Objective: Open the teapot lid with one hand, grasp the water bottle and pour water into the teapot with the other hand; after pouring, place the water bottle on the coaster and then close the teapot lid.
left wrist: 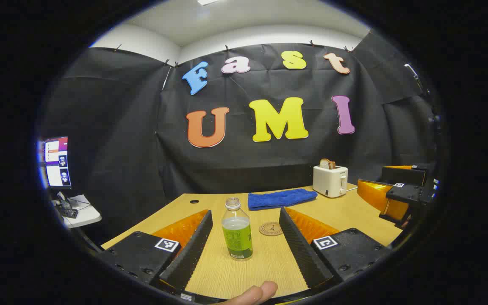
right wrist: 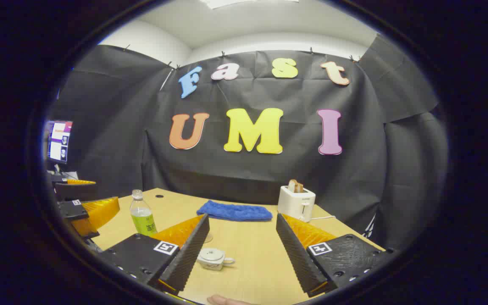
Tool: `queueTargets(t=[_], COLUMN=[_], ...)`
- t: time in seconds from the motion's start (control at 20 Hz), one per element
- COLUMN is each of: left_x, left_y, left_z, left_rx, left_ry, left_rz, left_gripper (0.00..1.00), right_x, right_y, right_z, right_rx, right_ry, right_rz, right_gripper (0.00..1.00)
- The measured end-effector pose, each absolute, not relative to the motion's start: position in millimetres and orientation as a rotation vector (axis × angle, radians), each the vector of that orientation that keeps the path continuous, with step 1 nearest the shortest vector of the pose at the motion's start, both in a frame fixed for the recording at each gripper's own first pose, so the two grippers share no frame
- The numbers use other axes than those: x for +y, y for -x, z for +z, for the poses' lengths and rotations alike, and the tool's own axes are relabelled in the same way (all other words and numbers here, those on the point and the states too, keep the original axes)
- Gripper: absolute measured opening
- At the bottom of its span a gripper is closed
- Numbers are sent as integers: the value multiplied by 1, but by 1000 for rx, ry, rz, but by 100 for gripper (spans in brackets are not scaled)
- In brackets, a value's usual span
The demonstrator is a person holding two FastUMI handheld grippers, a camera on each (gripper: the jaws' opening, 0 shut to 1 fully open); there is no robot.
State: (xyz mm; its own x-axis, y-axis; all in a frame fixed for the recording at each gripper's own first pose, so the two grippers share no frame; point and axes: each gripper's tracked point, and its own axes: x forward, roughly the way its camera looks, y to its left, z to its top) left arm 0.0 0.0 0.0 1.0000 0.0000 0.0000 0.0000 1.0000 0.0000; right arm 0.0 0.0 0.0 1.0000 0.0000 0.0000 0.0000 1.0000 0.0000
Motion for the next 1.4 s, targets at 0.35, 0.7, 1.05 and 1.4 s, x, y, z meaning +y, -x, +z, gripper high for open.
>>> queueTargets(t=[0.35, 0.7, 1.05, 1.4], left_x=[11, 23, 30, 25], left_y=[-10, -24, -31, -35], left_z=[-1, -17, -27, -33], left_rx=[-11, 33, 57, 74], left_ry=[11, 27, 56, 47], left_rz=[30, 61, 83, 71], left_gripper=[99, 99, 99, 99], right_x=[-4, -6, 20, 50], right_y=[-13, -27, -51, -82], right_z=[-6, -16, -51, -111], right_rx=[2, -4, 35, 110], right_ry=[-71, -48, -28, -6], right_rz=[3, -13, 76, 128], right_gripper=[95, 95, 96, 97])
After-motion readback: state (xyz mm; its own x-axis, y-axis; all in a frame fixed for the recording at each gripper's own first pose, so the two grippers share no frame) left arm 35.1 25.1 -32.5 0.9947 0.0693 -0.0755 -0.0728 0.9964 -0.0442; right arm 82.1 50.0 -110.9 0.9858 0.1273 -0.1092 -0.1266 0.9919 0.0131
